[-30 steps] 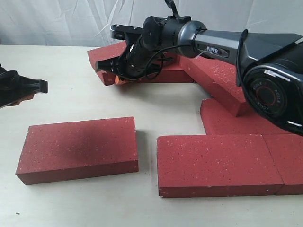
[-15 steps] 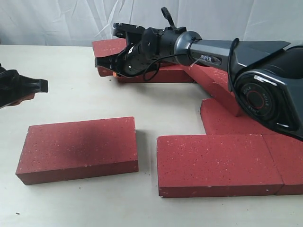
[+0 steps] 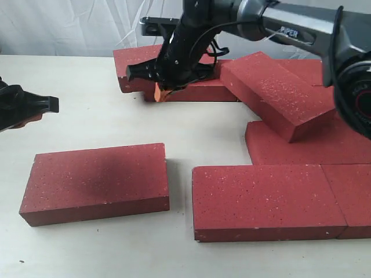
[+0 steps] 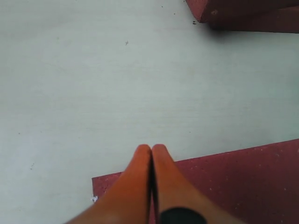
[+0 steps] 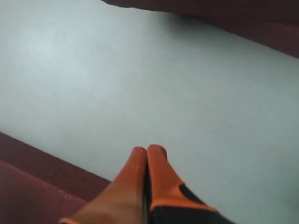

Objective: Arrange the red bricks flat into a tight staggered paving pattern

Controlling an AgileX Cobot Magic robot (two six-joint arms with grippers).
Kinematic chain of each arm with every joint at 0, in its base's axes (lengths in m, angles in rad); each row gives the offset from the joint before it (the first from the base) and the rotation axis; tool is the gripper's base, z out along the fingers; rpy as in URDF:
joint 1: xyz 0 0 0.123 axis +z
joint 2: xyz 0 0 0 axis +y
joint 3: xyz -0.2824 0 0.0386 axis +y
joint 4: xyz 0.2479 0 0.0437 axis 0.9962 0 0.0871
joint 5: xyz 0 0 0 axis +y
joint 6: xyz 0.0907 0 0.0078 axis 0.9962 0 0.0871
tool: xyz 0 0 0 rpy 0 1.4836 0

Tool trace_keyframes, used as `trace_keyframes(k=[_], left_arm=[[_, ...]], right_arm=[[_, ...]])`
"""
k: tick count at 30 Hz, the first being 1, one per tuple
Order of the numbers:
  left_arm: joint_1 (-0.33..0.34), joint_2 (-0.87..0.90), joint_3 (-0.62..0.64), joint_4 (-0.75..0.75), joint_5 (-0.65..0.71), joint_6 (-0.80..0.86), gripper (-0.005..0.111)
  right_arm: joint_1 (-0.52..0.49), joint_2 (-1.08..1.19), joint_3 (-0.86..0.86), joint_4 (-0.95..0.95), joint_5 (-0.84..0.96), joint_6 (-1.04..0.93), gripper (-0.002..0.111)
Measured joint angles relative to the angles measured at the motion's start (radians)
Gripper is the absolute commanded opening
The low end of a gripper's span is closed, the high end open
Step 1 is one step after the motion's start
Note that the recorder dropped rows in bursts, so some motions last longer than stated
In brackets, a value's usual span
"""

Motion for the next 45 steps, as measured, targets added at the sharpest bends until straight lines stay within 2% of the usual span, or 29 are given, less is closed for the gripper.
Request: trace_keyframes(k=[8,11,17,27,37,41,45], left_arm=[[0.0,0.0,0.0,0.0,0.0,0.002,0.0],[0.0,0.0,0.0,0.0,0.0,0.002,0.0],[0.0,0.0,0.0,0.0,0.0,0.002,0.0],[0.0,0.0,0.0,0.0,0.0,0.004,0.0],[0.0,0.0,0.0,0.0,0.0,0.006,0.0],[0.0,0.0,0.0,0.0,0.0,0.006,0.0],[0.0,0.0,0.0,0.0,-0.002,0.006,0.0]], right_arm=[[-0.235,-0.094,0.0,-0.027,0.158,0.0,-0.001],[-0.353,-0.097,0.0,-0.051,0.203,-0.002,-0.001],[-0.47,-0.097,0.0,-0.128,0.207,-0.014,-0.001],[-0.656,-0.099,0.047,-0.148,0.207,-0.025,-0.001],[-0.68,-0.105,0.287,-0.115,0.148,-0.048,-0.001],[-0.678,-0.114,0.329,-0.012,0.127,-0.139,-0.001],[-0.616,-0.123,0.353,0.126,0.142,-0.224,-0.001]])
